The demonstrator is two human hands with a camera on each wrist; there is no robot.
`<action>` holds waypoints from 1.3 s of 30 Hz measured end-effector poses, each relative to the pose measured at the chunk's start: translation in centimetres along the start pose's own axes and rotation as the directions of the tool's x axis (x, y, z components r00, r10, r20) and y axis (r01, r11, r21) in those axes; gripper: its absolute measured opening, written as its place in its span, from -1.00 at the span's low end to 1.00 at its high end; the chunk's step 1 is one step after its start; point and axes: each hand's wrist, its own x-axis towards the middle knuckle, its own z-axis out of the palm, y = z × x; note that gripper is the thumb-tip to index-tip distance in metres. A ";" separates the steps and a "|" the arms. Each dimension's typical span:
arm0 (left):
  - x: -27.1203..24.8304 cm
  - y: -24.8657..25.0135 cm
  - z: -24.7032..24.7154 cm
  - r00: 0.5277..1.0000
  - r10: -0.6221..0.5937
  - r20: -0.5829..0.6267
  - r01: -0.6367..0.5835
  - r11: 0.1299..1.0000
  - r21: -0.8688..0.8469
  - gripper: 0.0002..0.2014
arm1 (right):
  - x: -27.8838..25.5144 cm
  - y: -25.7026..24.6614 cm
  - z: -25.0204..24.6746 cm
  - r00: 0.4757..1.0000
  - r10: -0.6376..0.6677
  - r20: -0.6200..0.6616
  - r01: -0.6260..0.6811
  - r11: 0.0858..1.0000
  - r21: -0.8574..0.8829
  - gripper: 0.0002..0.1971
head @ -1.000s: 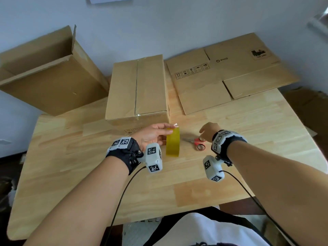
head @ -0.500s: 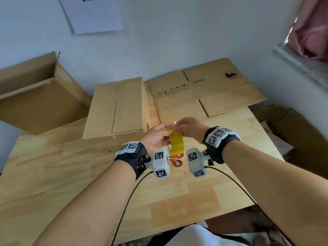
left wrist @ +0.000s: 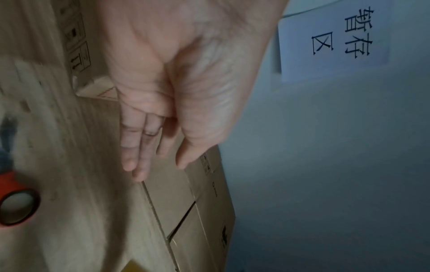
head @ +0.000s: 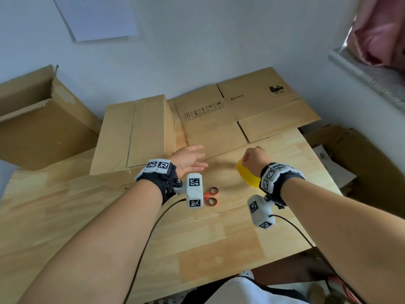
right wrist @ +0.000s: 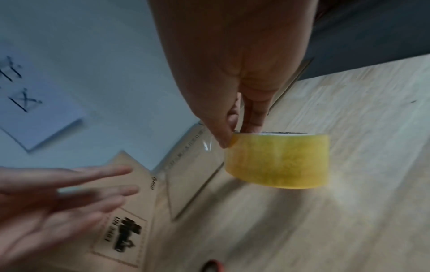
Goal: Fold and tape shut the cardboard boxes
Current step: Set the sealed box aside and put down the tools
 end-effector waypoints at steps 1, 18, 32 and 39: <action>0.1 -0.2 -0.4 1.000 -0.009 -0.003 0.009 1.000 0.004 -0.53 | 0.2 0.6 0.3 1.000 0.010 0.009 -0.010 0.999 -0.036 -0.81; -1.5 -2.4 -5.3 0.996 0.082 0.035 -0.085 0.991 0.107 -0.71 | -0.2 -1.6 4.6 0.989 0.051 0.141 -0.019 0.976 -0.217 -0.52; -5.0 -7.1 -22.7 0.797 0.544 -0.263 -0.312 0.743 0.592 -0.74 | -1.1 -21.7 9.4 0.862 -0.474 -0.179 0.481 0.876 -0.005 -0.59; -4.1 -11.0 -25.8 0.757 0.654 0.008 -0.391 0.442 0.808 -0.61 | -2.5 -27.0 12.9 0.915 -0.383 0.131 0.404 0.854 -0.329 -0.52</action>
